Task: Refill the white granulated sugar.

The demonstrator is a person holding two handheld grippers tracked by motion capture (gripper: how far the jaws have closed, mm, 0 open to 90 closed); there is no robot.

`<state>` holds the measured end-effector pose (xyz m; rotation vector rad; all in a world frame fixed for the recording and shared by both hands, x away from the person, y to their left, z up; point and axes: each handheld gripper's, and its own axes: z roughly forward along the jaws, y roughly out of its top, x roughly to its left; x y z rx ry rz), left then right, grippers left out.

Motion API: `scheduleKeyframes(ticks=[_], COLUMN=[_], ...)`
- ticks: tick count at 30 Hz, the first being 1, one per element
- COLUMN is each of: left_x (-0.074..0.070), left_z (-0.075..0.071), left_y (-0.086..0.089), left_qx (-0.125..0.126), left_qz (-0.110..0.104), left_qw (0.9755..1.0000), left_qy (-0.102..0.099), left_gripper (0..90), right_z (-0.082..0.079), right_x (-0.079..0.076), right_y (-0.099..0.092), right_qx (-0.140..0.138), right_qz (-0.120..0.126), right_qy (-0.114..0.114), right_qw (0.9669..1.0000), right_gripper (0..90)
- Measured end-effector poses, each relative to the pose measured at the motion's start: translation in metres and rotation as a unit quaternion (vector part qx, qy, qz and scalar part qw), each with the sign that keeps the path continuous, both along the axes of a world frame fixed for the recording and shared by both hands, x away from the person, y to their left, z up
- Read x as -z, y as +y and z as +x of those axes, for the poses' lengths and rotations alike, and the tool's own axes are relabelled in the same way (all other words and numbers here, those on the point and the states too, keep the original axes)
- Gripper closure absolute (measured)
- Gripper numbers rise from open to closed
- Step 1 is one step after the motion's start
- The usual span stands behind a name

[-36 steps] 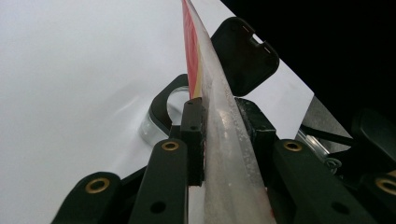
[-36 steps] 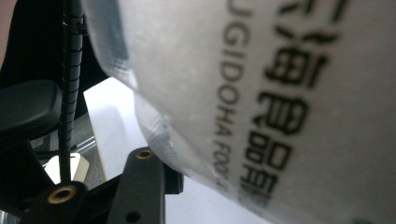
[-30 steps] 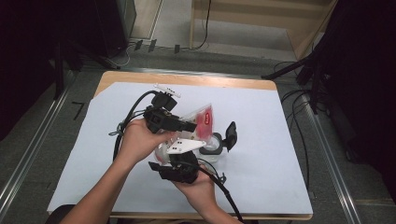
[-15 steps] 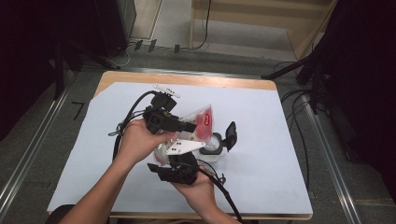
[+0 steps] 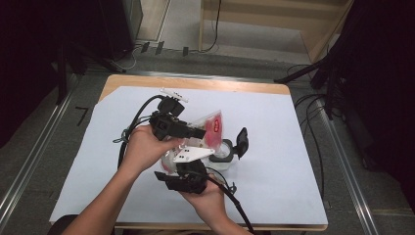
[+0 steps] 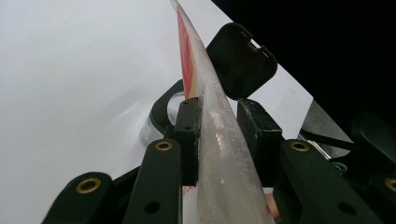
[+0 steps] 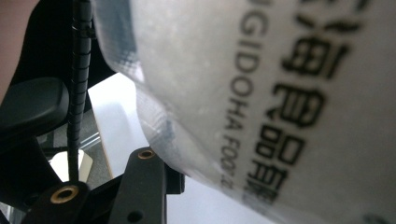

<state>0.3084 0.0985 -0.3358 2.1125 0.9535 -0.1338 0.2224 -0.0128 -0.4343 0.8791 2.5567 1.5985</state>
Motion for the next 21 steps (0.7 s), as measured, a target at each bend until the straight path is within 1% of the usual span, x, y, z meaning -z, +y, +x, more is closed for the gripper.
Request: scheduleKeyframes(ticks=[1,10,21], left_x=[-0.0003,-0.0005,-0.0008], left_z=[0.0000,-0.0001,0.0000], left_y=[0.0004,0.0006,0.0014], left_qx=[0.001,0.002,0.001], left_qz=[0.002,-0.002,-0.003], left_qw=[1.0000,1.0000,1.0000], left_qy=[0.000,-0.001,0.000], left_gripper=[70.9,69.5,69.4], right_z=[-0.0002,-0.0005,-0.0009], right_x=[-0.0002,-0.0015,-0.0011], right_y=[0.0002,0.0000,0.0003], right_qx=[0.001,0.000,-0.007], right_qz=[0.001,0.003,0.001], right_qy=[0.002,0.007,-0.004], right_qw=[1.0000,1.0000,1.0000], right_gripper=[63.3,63.2,62.1])
